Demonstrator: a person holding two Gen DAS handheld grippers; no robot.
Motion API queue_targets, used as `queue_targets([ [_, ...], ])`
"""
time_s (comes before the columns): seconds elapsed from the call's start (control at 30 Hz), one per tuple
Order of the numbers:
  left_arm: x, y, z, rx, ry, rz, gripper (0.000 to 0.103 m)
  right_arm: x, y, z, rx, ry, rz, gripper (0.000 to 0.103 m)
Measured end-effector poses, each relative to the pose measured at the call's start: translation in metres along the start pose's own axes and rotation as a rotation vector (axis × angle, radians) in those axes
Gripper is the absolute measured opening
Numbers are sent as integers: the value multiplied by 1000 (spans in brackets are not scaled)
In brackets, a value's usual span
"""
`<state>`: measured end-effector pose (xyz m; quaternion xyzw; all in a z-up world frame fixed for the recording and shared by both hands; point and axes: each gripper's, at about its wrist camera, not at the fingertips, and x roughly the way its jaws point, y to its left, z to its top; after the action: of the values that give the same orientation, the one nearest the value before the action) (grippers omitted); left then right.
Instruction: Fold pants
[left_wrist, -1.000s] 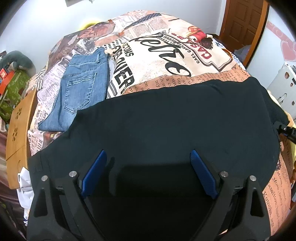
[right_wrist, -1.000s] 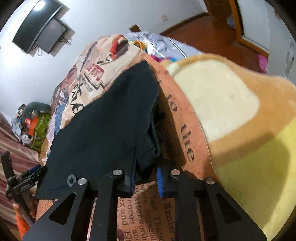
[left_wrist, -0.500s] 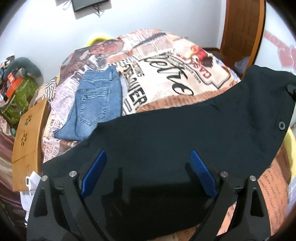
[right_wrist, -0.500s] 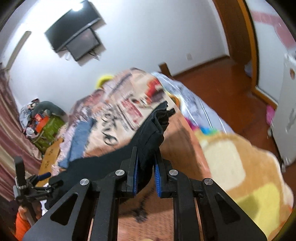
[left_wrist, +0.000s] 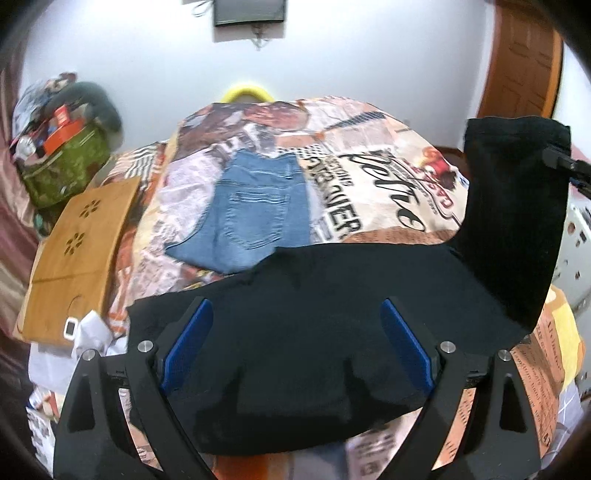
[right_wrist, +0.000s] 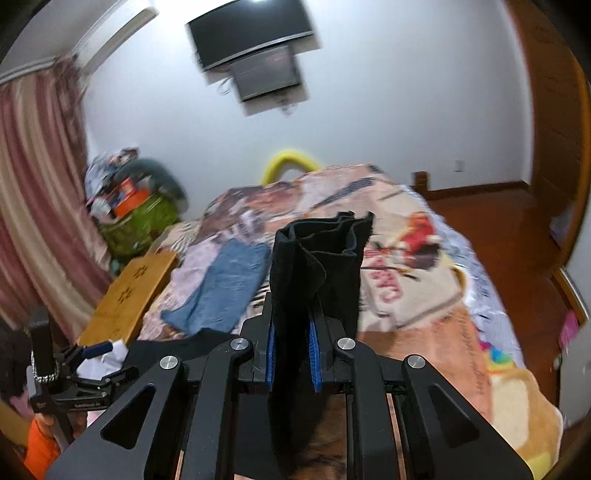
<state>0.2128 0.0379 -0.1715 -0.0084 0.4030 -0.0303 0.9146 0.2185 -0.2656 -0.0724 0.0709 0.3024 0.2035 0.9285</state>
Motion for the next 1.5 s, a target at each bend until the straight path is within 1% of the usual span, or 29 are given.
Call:
queue_targets([
  [0.13, -4, 24, -10, -52, 5, 13, 93, 32, 38, -3, -72, 74, 39, 13],
  [0.23, -6, 39, -21, -77, 18, 28, 93, 62, 66, -16, -134, 169, 89, 13],
  [0.33, -7, 51, -30, -98, 31, 42, 93, 95, 93, -38, -183, 283, 134, 13],
  [0.43, -5, 62, -40, -133, 50, 38, 93, 112, 110, -61, -219, 376, 169, 13],
  [0.6, 0, 72, -50, -167, 81, 44, 93, 131, 132, -100, -298, 499, 174, 13],
  [0.67, 2, 71, -50, -172, 86, 42, 93, 134, 134, -108, -306, 523, 177, 17],
  [0.77, 3, 66, -47, -167, 86, 43, 93, 129, 132, -108, -297, 538, 194, 26],
  [0.83, 2, 62, -44, -160, 85, 41, 93, 126, 132, -106, -272, 564, 235, 43],
  [0.97, 0, 50, -31, -132, 70, 34, 93, 111, 134, -99, -282, 529, 261, 47],
  [1.07, 1, 38, -18, -106, 61, 22, 93, 95, 125, -88, -271, 469, 260, 48],
  [1.1, 1, 33, -14, -97, 58, 17, 93, 91, 119, -83, -266, 447, 250, 50],
  [1.23, 8, 11, 5, -52, 55, 4, 94, 79, 93, -66, -285, 366, 165, 61],
  [1.37, 23, -11, 20, -8, 64, -2, 100, 82, 64, -54, -275, 338, 77, 62],
  [1.47, 42, -26, 28, 13, 86, -5, 100, 89, 43, -49, -247, 335, 44, 63],
  [1.5, 51, -31, 31, 19, 102, -10, 100, 91, 36, -50, -237, 336, 36, 66],
])
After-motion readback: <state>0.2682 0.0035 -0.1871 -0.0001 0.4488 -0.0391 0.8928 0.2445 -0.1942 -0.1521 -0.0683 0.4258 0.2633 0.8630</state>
